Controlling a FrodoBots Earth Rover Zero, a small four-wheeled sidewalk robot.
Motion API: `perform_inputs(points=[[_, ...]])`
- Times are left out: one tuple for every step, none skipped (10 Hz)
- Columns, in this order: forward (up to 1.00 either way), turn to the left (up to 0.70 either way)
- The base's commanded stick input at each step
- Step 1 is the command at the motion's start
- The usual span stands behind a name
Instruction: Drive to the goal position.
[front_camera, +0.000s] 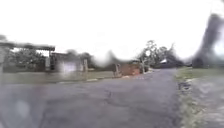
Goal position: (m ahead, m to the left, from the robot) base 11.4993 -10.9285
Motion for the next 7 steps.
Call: perform_inputs(points=[[0.7,0.0],[0.7,0.0],[0.7,0.0],[0.7,0.0],[0.7,0.0],[0.7,0.0],[0.7,0.0]])
